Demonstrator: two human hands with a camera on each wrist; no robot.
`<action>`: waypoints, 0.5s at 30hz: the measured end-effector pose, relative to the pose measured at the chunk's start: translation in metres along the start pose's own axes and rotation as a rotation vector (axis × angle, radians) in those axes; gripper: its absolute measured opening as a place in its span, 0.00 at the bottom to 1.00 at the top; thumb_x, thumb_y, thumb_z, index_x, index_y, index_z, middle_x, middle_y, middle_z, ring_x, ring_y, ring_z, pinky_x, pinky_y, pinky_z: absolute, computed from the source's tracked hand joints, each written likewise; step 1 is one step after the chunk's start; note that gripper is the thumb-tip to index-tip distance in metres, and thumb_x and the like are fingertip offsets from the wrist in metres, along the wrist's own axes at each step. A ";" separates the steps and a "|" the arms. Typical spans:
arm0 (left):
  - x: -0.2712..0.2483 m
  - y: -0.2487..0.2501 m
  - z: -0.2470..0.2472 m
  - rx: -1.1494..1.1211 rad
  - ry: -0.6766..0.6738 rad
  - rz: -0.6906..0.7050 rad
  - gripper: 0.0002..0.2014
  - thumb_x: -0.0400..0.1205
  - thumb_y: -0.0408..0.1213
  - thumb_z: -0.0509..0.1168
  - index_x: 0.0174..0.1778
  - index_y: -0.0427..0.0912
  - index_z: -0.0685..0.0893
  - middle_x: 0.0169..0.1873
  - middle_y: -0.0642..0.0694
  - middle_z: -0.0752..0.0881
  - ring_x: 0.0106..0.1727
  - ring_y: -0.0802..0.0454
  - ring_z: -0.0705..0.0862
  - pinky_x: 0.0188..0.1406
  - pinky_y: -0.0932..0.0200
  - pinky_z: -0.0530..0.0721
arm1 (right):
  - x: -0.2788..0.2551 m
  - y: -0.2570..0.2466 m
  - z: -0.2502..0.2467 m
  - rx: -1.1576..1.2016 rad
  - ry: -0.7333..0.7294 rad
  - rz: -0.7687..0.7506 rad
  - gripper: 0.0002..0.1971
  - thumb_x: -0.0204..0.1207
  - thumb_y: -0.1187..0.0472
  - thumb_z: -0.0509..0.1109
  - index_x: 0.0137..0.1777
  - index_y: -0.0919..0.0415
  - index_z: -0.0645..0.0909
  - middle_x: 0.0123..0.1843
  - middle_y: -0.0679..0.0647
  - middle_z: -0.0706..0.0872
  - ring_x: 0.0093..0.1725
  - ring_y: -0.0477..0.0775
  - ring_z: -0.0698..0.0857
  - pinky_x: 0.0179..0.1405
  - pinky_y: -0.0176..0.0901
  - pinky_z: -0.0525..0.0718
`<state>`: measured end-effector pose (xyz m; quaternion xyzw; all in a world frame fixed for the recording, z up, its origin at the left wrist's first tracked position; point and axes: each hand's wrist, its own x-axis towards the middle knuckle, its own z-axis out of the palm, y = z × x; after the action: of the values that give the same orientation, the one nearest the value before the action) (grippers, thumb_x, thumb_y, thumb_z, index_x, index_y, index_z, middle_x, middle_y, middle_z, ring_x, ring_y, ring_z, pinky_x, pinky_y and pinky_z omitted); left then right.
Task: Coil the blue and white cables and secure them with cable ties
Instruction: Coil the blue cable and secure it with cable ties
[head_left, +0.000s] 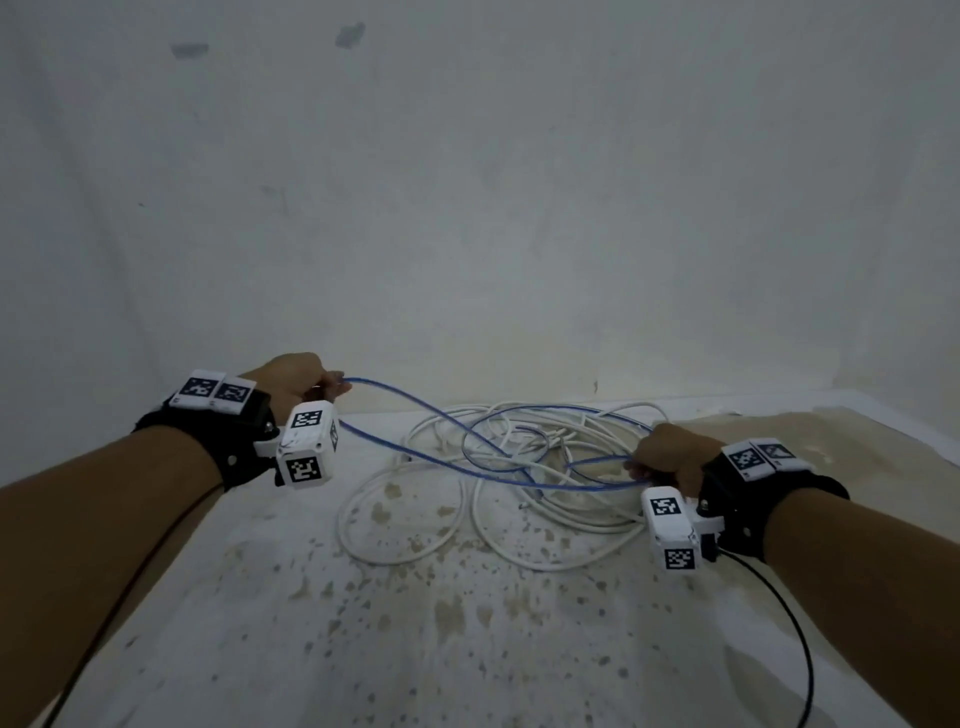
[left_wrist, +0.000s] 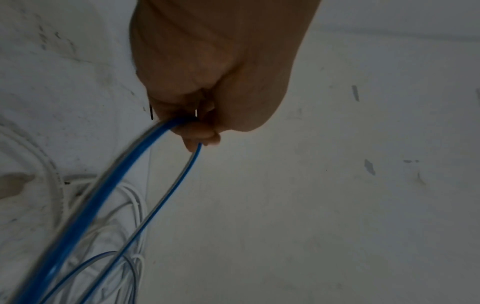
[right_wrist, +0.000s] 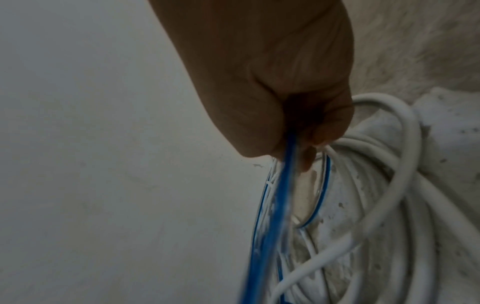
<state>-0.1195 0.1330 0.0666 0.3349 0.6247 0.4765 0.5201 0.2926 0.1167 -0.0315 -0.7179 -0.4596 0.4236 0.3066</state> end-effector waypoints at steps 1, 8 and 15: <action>-0.004 0.003 0.001 0.012 -0.030 -0.013 0.11 0.89 0.29 0.52 0.40 0.37 0.73 0.29 0.42 0.77 0.10 0.57 0.68 0.08 0.70 0.64 | -0.001 -0.001 0.001 -0.015 0.007 -0.004 0.13 0.86 0.70 0.59 0.42 0.73 0.79 0.33 0.63 0.81 0.29 0.56 0.76 0.35 0.49 0.73; -0.033 0.030 0.031 0.103 -0.123 0.288 0.17 0.91 0.41 0.52 0.40 0.40 0.78 0.19 0.53 0.67 0.14 0.61 0.61 0.11 0.69 0.60 | -0.012 -0.016 0.008 -0.024 -0.043 -0.047 0.13 0.87 0.67 0.59 0.44 0.73 0.79 0.30 0.60 0.75 0.26 0.53 0.69 0.28 0.46 0.68; -0.045 0.048 0.044 -0.009 -0.137 0.502 0.16 0.91 0.42 0.51 0.43 0.39 0.78 0.27 0.50 0.67 0.16 0.60 0.61 0.12 0.67 0.60 | -0.023 -0.025 0.009 0.073 0.021 -0.151 0.17 0.88 0.62 0.58 0.43 0.72 0.81 0.23 0.55 0.66 0.20 0.53 0.63 0.23 0.40 0.61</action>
<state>-0.0695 0.1183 0.1264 0.5084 0.4833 0.5697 0.4283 0.2700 0.1059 -0.0075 -0.6740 -0.4933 0.4083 0.3685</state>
